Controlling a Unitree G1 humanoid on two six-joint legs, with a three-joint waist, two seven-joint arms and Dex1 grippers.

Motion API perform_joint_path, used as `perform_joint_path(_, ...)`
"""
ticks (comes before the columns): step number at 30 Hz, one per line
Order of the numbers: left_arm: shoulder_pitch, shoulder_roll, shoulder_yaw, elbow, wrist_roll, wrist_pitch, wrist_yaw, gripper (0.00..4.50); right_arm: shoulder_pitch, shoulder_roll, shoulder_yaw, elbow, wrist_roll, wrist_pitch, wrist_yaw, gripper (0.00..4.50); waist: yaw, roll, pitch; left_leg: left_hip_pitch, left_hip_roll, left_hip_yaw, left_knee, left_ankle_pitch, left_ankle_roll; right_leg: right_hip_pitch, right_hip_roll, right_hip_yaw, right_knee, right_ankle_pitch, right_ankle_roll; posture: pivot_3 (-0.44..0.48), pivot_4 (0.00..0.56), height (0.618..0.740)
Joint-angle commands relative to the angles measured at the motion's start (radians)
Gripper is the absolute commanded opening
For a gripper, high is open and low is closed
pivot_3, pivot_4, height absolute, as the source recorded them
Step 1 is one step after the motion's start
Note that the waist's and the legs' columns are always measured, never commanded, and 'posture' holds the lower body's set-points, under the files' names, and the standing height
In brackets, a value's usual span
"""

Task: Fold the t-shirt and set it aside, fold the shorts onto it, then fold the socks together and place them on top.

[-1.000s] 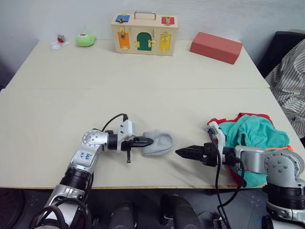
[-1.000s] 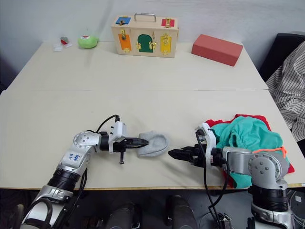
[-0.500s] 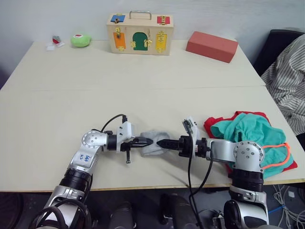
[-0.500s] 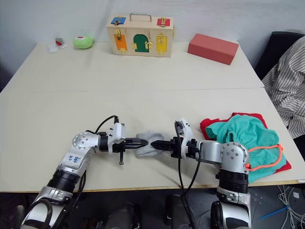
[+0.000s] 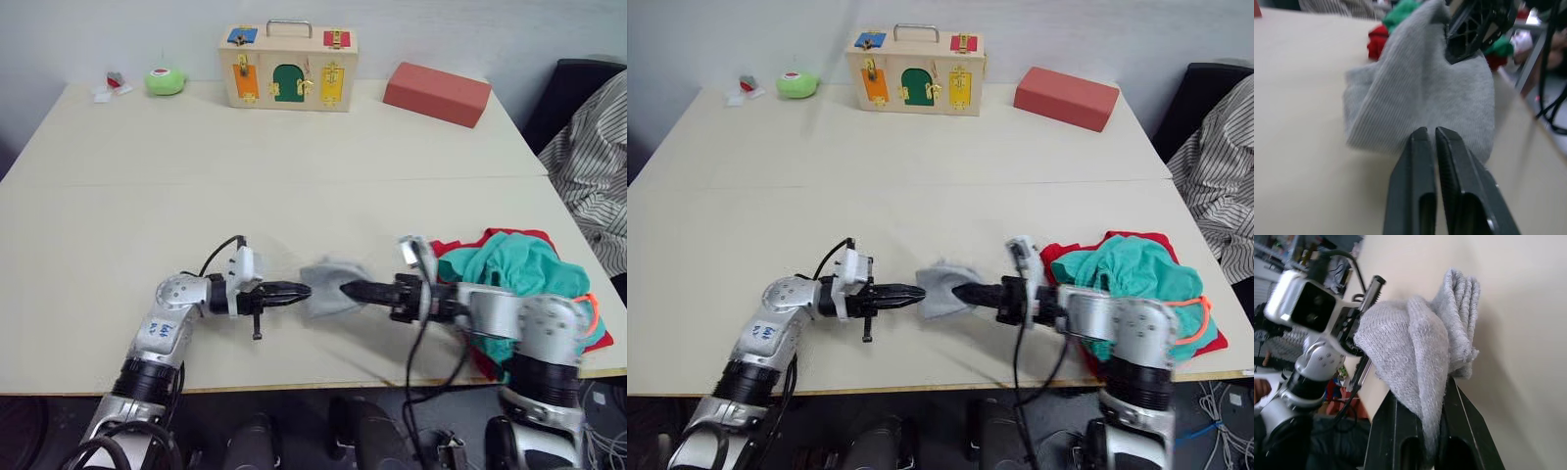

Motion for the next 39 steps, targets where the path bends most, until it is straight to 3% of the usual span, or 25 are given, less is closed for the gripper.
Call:
perform_joint_path(1, 0.024, 0.029, 0.062, -0.18, -0.141, 0.117, 0.012, 1.5, 0.063, -0.227, -0.109, -0.063, 0.198, 0.013, 0.106, 0.0, 0.003, 0.001, 0.0, 0.0, -0.001, -0.001, 0.0, 0.0, 0.001, 0.0, 0.0, 0.0, -0.001, 0.0, 0.001, 0.0, 0.15, 0.74)
perform_joint_path(6, 0.04, 0.044, 0.069, -0.257, -0.176, 0.189, 0.04, 3.13, 0.176, -0.565, -0.293, -0.037, 0.194, -0.008, 0.307, 0.0, 0.002, 0.002, 0.001, 0.0, -0.002, -0.001, 0.0, -0.002, 0.005, 0.002, 0.001, 0.001, -0.005, 0.002, 0.005, 0.0, 0.15, 0.74)
perform_joint_path(8, 0.035, 0.042, 0.064, -0.268, -0.179, 0.196, 0.038, 3.74, 0.238, -0.677, -0.35, -0.003, 0.11, -0.023, 0.408, 0.0, 0.003, 0.001, 0.001, 0.0, -0.001, -0.001, 0.0, -0.002, 0.005, 0.002, 0.001, 0.001, -0.005, 0.003, 0.006, 0.0, 0.15, 0.74)
perform_joint_path(10, 0.026, 0.036, 0.056, -0.27, -0.182, 0.202, 0.036, 4.43, 0.411, -0.796, -0.398, -0.006, -0.094, -0.159, 0.641, 0.0, 0.007, 0.001, 0.001, 0.0, -0.002, -0.001, 0.0, -0.002, 0.005, 0.002, 0.002, 0.001, -0.006, 0.003, 0.006, 0.0, 0.15, 0.74)
perform_joint_path(13, 0.013, 0.028, 0.042, -0.267, -0.185, 0.214, 0.031, 4.47, 0.633, -0.932, -0.401, 0.152, -0.392, -0.401, 0.923, 0.0, 0.014, 0.0, 0.001, 0.0, -0.001, 0.0, -0.001, -0.002, 0.004, 0.002, 0.003, 0.001, -0.008, 0.002, 0.008, 0.0, 0.15, 0.74)
perform_joint_path(17, 0.009, 0.044, 0.04, -0.277, -0.205, 0.265, 0.024, 4.47, 0.64, -0.986, -0.306, 0.327, -0.539, -0.584, 1.05, 0.0, 0.014, 0.0, 0.001, 0.0, -0.001, 0.002, -0.001, -0.002, 0.004, 0.003, 0.004, 0.003, -0.013, 0.004, 0.01, 0.0, 0.15, 0.74)
perform_joint_path(21, -0.001, 0.066, 0.052, -0.307, -0.215, 0.296, 0.025, 4.47, 0.326, -0.987, -0.009, 0.603, -0.68, -0.747, 1.039, 0.0, 0.005, 0.001, 0.003, 0.0, -0.001, 0.003, -0.001, 0.0, 0.001, 0.003, 0.004, 0.004, -0.013, 0.005, 0.01, 0.0, 0.15, 0.74)
perform_joint_path(25, 0.009, 0.066, 0.075, -0.331, -0.221, 0.281, 0.038, 4.47, 0.095, -0.946, 0.222, 0.784, -0.82, -0.788, 1.109, 0.0, 0.002, 0.003, 0.003, 0.001, -0.002, 0.004, -0.002, 0.001, 0.0, 0.003, 0.003, 0.005, -0.013, 0.005, 0.01, 0.0, 0.15, 0.74)
perform_joint_path(28, 0.015, 0.076, 0.086, -0.356, -0.247, 0.308, 0.047, 4.47, -0.053, -0.881, 0.324, 0.917, -0.921, -0.836, 1.1, 0.0, 0.001, 0.004, 0.004, 0.001, -0.001, 0.005, -0.001, 0.002, -0.002, 0.002, 0.004, 0.005, -0.012, 0.006, 0.009, 0.0, 0.15, 0.74)
perform_joint_path(32, 0.026, 0.099, 0.095, -0.369, -0.255, 0.322, 0.049, 4.47, -0.147, -0.83, 0.387, 1.031, -0.999, -0.844, 1.107, 0.0, 0.002, 0.005, 0.004, 0.001, -0.001, 0.007, 0.0, 0.002, -0.002, 0.002, 0.004, 0.007, -0.011, 0.006, 0.009, 0.0, 0.15, 0.74)
perform_joint_path(39, 0.043, 0.139, 0.109, -0.359, -0.242, 0.312, 0.035, 4.5, -0.161, -0.836, 0.335, 1.114, -1.051, -0.936, 1.08, 2.25, 0.004, 0.006, 0.004, 0.002, -0.001, 0.008, 0.002, 0.002, -0.002, 0.002, 0.003, 0.008, -0.009, 0.006, 0.009, 0.0, 0.15, 0.74)
